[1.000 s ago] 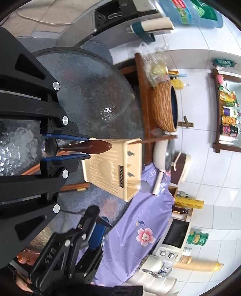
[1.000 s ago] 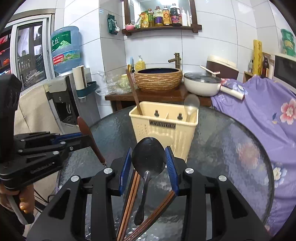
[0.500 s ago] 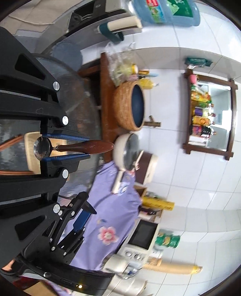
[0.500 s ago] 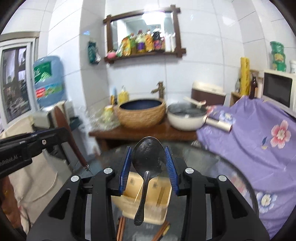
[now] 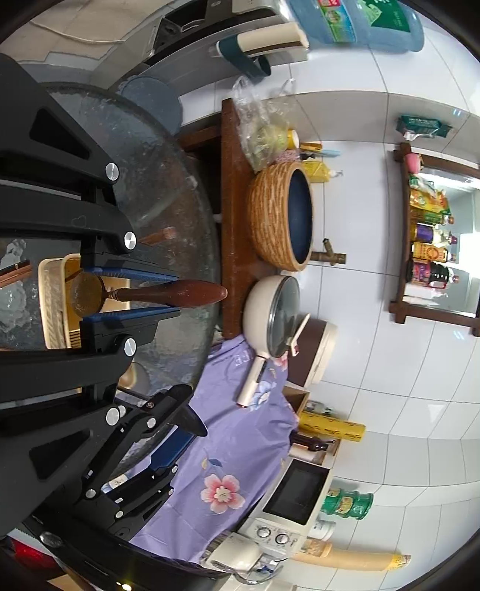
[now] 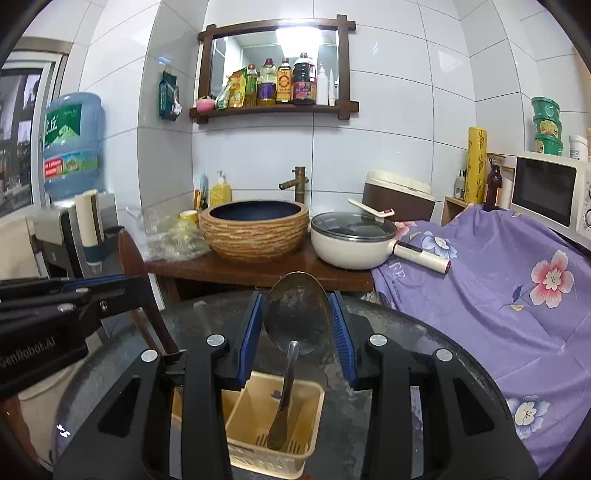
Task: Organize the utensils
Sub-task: 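Lower the wooden-handled spoon into the holder with the left tool while the right tool drops its spoon in, then move both open tools back toward the remaining chopsticks on the table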
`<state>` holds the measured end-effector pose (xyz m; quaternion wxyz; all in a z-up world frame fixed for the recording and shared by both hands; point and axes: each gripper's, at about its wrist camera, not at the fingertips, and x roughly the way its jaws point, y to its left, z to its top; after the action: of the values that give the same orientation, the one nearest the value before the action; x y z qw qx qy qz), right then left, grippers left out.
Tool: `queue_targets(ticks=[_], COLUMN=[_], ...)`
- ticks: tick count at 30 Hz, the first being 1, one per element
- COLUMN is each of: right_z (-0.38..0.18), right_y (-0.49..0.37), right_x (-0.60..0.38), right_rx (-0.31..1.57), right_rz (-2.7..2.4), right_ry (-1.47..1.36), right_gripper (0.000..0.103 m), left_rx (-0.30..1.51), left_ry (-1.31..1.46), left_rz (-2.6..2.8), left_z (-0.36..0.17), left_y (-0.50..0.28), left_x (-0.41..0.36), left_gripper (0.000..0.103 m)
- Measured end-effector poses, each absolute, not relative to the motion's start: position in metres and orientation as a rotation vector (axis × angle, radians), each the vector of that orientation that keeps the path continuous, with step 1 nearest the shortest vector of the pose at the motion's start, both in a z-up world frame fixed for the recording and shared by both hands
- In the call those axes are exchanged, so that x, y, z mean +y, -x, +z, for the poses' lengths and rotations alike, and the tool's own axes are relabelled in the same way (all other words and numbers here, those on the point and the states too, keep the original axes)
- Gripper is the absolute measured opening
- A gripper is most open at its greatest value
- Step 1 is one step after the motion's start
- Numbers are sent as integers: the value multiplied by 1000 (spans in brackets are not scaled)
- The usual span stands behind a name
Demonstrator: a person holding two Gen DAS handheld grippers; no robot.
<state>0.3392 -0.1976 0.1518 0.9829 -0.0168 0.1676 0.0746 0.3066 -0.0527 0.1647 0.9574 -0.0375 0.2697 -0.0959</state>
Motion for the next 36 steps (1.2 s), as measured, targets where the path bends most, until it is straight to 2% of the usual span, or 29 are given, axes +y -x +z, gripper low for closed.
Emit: queue_targets(ticks=[20, 23, 24, 27, 30, 33, 36], right_z=[90, 89, 91, 96, 101, 103, 99], right_y=[-329, -326, -324, -316, -306, -287, -266], right_x=[-201, -202, -203, -207, -213, -224, -231], right_rx=[459, 453, 442, 418, 406, 417, 436], right_rz=[168, 164, 164, 163, 163, 168, 187], right_ry=[41, 38, 29, 24, 13, -36, -46], right_gripper=[38, 47, 51, 57, 59, 67, 68], left_rx=[658, 641, 623, 569, 517, 476, 483], left_ry=[15, 22, 23, 19, 17, 34, 38], left_rz=[-200, -202, -204, -211, -209, -191, -177], left_z=[106, 111, 115, 128, 141, 146, 137], left_y=[-309, -305, -301, -287, -272, -251, -228], left_x=[-58, -56, -55, -53, -50, -40, -30], left_gripper=[14, 15, 20, 37, 44, 62, 67])
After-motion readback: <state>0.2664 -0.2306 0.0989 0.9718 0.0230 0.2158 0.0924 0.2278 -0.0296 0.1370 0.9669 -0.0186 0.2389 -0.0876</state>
